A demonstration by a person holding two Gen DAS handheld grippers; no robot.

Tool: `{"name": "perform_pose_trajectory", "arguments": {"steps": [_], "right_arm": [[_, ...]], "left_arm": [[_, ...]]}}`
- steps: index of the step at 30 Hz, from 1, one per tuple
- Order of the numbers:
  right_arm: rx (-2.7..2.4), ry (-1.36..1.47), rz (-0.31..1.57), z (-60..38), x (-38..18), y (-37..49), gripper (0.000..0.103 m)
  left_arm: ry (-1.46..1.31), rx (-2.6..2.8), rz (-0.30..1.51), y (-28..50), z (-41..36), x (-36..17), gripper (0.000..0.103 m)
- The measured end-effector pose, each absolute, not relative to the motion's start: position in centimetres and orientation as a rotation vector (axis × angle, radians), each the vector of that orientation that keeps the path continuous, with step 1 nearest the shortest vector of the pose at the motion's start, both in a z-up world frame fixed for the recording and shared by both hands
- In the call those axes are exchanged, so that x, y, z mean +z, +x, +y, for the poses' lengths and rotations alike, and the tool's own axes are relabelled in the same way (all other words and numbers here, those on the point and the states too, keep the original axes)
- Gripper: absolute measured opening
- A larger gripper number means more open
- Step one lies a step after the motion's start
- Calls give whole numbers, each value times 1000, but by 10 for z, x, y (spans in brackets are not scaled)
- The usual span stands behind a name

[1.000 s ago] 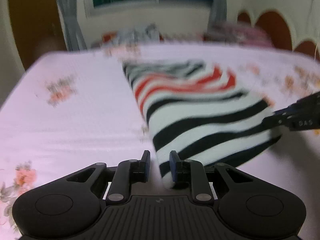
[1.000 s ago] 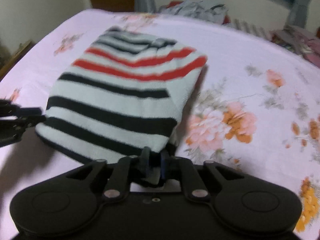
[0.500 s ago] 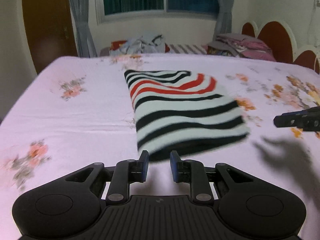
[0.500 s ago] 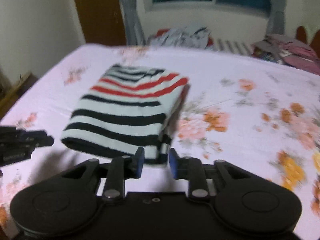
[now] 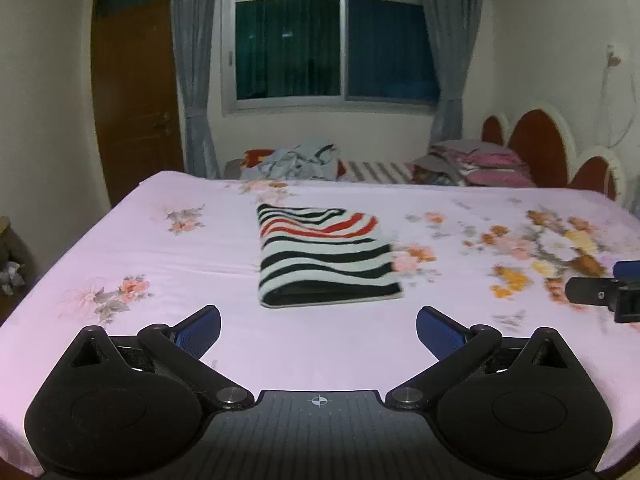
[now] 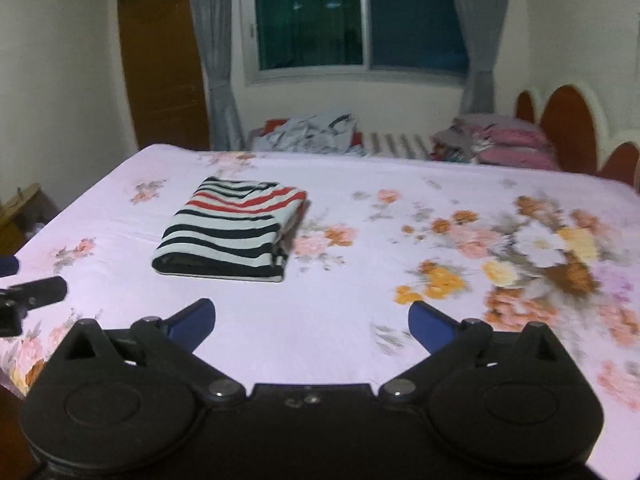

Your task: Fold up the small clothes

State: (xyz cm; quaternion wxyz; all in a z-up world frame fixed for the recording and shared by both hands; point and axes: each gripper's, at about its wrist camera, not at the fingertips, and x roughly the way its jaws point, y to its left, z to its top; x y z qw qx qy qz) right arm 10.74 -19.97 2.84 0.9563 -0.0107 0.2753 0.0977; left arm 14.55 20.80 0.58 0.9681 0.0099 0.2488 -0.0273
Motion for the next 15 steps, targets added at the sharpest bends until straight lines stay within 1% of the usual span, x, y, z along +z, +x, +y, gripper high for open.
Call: {"name": "perform_pose_trajectory", "arguments": {"steps": [7, 15], "right_arm": [[214, -45, 503, -201, 48, 50, 103], [201, -47, 456, -205, 63, 24, 103]], "left_arm": [[38, -87, 452, 90, 195, 31, 103], [3, -79, 411, 59, 196, 46, 103]]}}
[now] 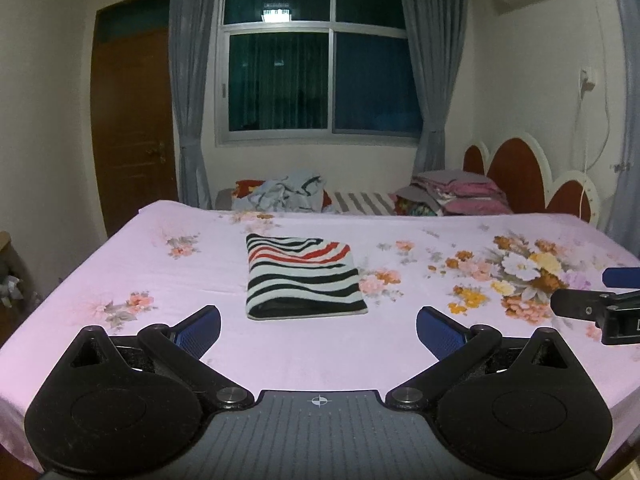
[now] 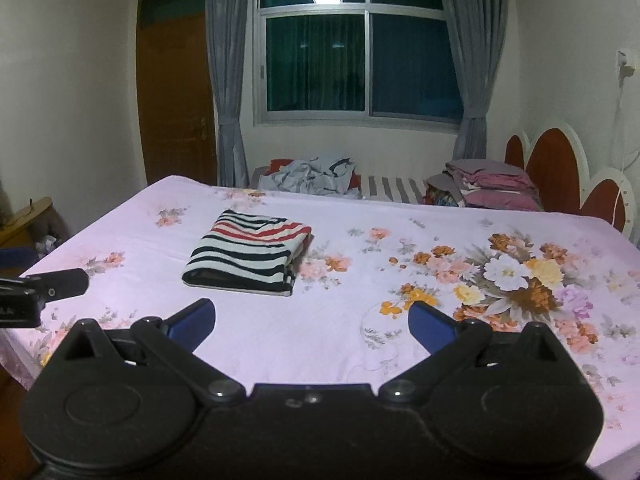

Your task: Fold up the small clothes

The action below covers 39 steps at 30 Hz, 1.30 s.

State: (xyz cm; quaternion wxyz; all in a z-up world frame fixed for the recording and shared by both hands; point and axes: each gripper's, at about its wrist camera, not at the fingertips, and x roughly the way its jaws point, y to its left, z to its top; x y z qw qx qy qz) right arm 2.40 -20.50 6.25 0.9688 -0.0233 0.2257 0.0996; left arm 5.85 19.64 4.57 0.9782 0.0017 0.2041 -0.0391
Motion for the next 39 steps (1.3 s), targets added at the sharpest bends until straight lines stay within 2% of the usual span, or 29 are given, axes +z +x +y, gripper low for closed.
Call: {"name": "perform_pose_trajectory", "arguments": {"steps": [39], "right_arm": [[203, -20, 435, -194, 69, 23, 103]], "left_arm": [[25, -106, 383, 60, 199, 55, 103]]}}
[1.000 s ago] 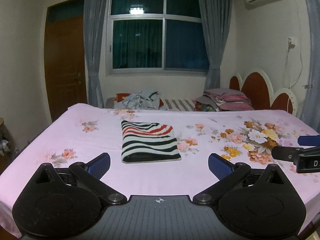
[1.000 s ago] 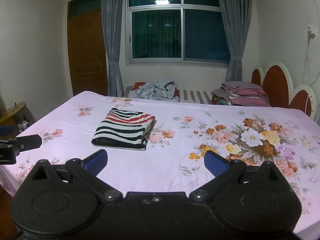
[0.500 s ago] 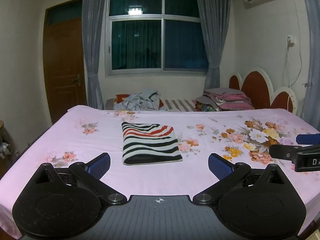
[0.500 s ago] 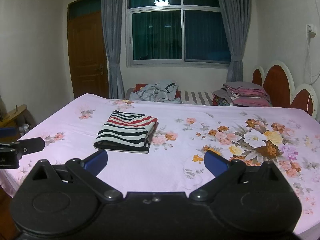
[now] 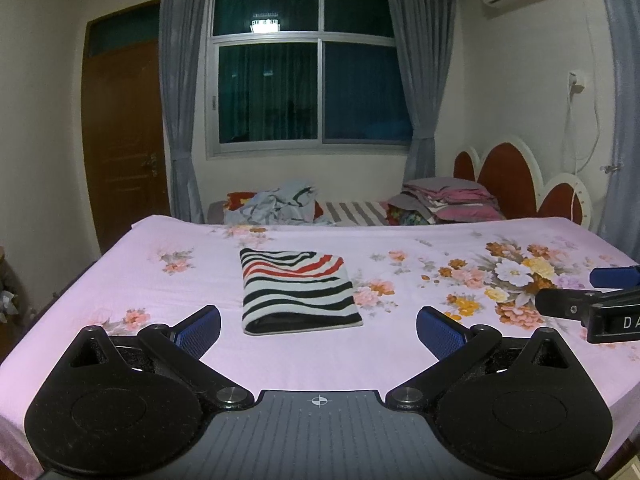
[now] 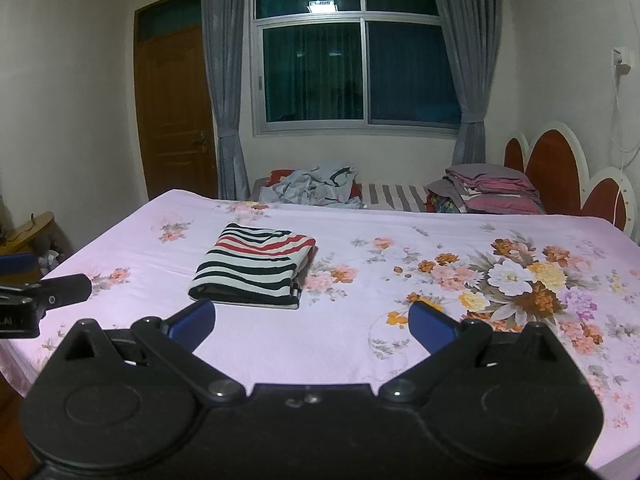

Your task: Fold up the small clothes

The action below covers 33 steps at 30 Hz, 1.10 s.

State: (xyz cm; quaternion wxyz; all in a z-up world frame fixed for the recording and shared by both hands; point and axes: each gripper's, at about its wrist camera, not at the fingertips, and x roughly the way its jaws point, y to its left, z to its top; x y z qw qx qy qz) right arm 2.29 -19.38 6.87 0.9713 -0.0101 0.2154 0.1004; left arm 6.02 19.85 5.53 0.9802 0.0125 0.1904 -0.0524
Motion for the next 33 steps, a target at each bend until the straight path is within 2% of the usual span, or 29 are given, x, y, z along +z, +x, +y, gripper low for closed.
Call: {"name": "perform_pose_trajectory", "arguments": {"steps": [33], "right_arm": [[197, -21, 433, -191, 71, 20, 103]], "left_arm": [[29, -103, 367, 60, 200, 57, 103]]}}
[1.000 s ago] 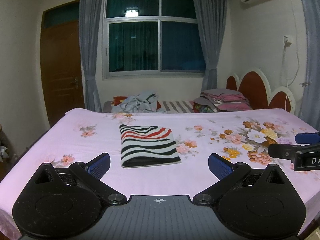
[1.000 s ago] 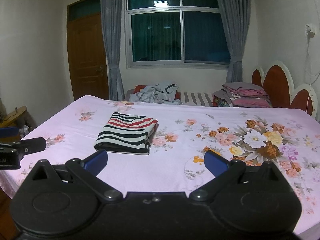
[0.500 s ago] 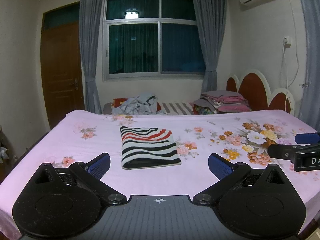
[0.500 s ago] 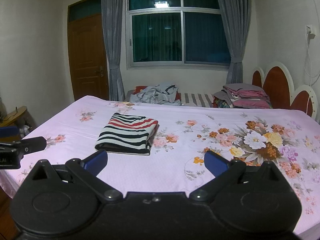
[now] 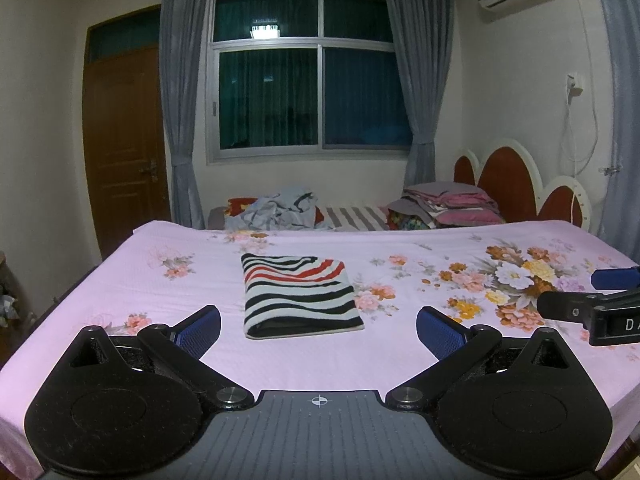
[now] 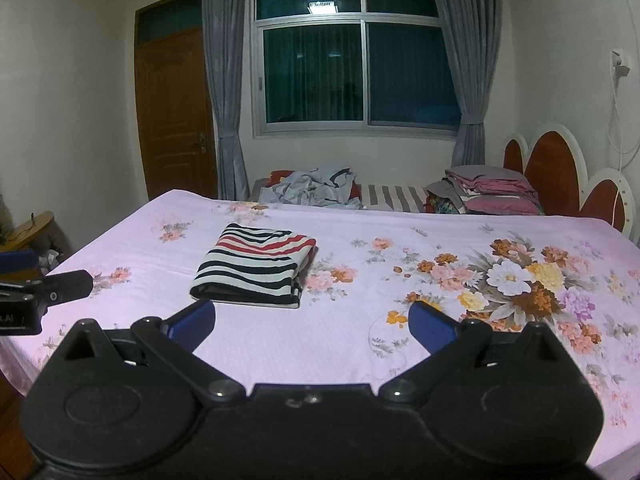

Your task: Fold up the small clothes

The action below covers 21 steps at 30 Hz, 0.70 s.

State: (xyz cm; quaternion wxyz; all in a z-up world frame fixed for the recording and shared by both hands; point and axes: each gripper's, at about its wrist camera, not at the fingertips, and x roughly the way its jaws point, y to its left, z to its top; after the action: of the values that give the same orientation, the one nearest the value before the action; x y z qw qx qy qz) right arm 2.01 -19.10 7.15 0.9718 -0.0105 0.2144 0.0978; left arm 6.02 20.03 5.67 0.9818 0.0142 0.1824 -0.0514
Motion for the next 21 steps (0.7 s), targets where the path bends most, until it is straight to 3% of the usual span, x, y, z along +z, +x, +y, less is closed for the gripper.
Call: {"name": "perform_pose_trajectory", "arguments": {"steps": [21], "right_arm": [[201, -23, 432, -190, 72, 20, 103]], "left_arm": [[19, -97, 340, 60, 201, 54, 103]]}}
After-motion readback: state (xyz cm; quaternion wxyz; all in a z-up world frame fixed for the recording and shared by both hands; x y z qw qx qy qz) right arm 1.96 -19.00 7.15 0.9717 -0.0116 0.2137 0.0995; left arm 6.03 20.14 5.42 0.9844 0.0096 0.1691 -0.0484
